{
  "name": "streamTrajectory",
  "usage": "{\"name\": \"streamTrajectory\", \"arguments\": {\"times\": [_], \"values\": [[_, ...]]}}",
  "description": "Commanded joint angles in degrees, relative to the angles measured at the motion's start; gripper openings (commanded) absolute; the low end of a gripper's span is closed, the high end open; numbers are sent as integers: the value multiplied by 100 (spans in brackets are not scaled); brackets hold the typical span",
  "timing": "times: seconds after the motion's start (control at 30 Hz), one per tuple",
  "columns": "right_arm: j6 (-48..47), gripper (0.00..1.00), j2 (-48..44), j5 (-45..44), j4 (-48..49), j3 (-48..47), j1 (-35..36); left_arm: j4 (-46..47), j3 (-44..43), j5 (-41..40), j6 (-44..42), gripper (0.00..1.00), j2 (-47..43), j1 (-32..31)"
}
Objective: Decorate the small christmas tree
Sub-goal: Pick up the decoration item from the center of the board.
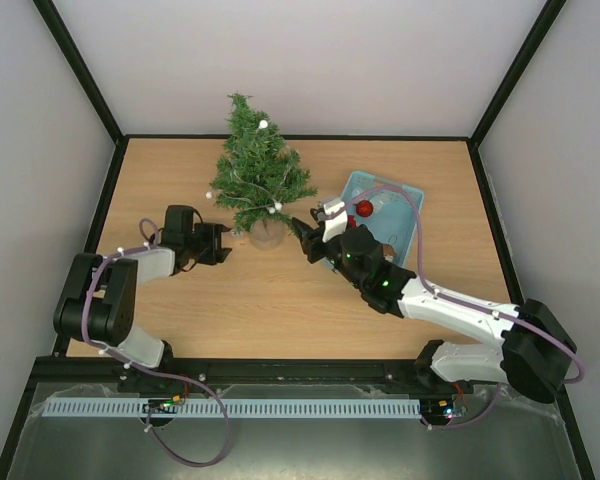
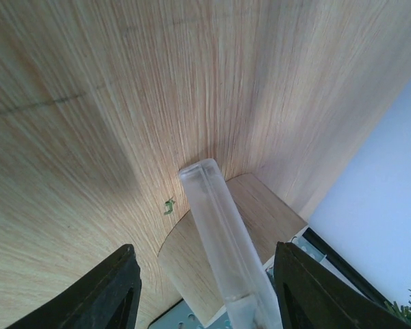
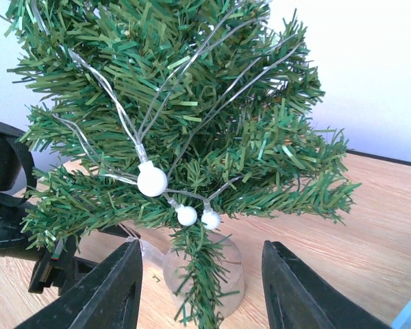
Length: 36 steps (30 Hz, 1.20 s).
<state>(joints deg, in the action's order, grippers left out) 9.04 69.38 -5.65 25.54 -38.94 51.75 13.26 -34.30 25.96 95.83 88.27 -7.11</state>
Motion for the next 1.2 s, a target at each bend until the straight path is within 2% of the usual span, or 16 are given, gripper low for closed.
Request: {"name": "streamTrajectory", "arguments": {"times": [0.0, 0.4, 0.63, 0.87, 1.17], "values": [[74, 46, -286, -199, -69, 161, -10, 308, -143, 73, 181, 53, 215, -30], [-56, 46, -442, -358, -45, 247, -16, 389, -334, 26, 253, 44, 398, -125], [-107, 46, -426, -384, -66, 256, -14, 18, -466, -41, 134, 30, 310, -211], [-149, 46, -472, -443, -97, 295, -14, -556, -525, -620, -307, 17, -159, -201], [-165, 47, -647, -472, -111, 410, -15, -1180, -524, -1685, -978, 16, -1309, -166]]}}
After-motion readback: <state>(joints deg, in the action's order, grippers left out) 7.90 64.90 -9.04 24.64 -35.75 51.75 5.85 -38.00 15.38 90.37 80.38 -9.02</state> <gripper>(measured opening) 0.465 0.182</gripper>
